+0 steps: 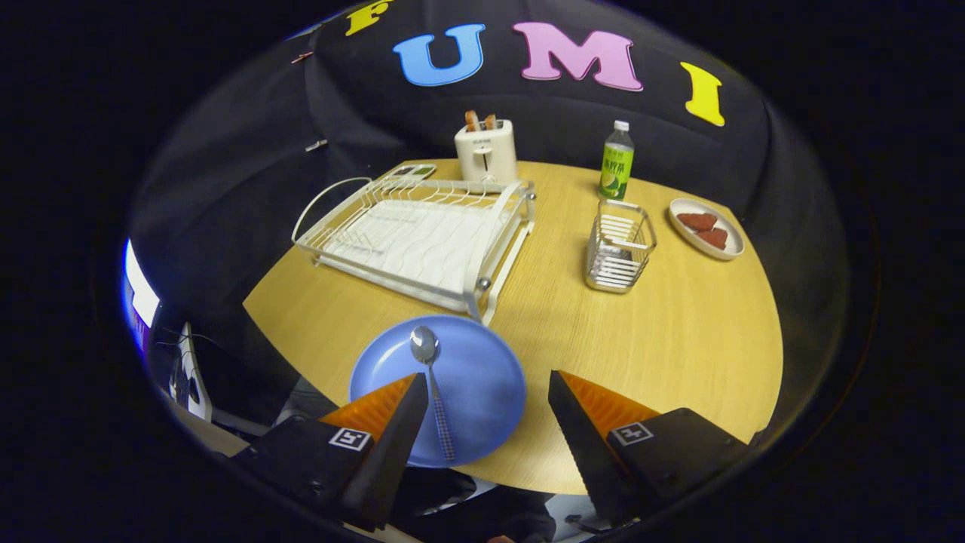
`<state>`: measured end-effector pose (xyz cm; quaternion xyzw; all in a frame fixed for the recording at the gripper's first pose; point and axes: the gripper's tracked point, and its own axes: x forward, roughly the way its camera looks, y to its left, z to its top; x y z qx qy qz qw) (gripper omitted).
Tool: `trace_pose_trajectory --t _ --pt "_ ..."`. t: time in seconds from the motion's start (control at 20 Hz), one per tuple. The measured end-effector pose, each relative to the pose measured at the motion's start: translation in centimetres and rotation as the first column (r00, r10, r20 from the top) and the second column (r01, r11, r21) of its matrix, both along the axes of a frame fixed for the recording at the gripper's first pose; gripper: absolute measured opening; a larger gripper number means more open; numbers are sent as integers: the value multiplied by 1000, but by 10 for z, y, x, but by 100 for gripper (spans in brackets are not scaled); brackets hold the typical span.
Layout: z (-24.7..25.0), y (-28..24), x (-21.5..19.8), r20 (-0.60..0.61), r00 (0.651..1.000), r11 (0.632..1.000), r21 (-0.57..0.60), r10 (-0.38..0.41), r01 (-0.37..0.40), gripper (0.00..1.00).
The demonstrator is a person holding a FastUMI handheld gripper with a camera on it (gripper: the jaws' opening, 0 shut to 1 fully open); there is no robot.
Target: Take the plate from the dish rack, then take the spoon from the basket and place it into the plate.
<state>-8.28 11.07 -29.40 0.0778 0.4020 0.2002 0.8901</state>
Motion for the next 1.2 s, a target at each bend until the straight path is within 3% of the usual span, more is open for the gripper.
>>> trace_pose_trajectory --t 0.25,0.5,0.9,1.2 --pt "70 -38 51 149 983 993 -30 -110 115 99" --pt "136 -75 88 278 939 977 -6 -201 212 98" --pt "221 -121 98 460 843 950 3 -278 312 98" --pt "244 -128 91 530 791 942 50 -307 332 96"
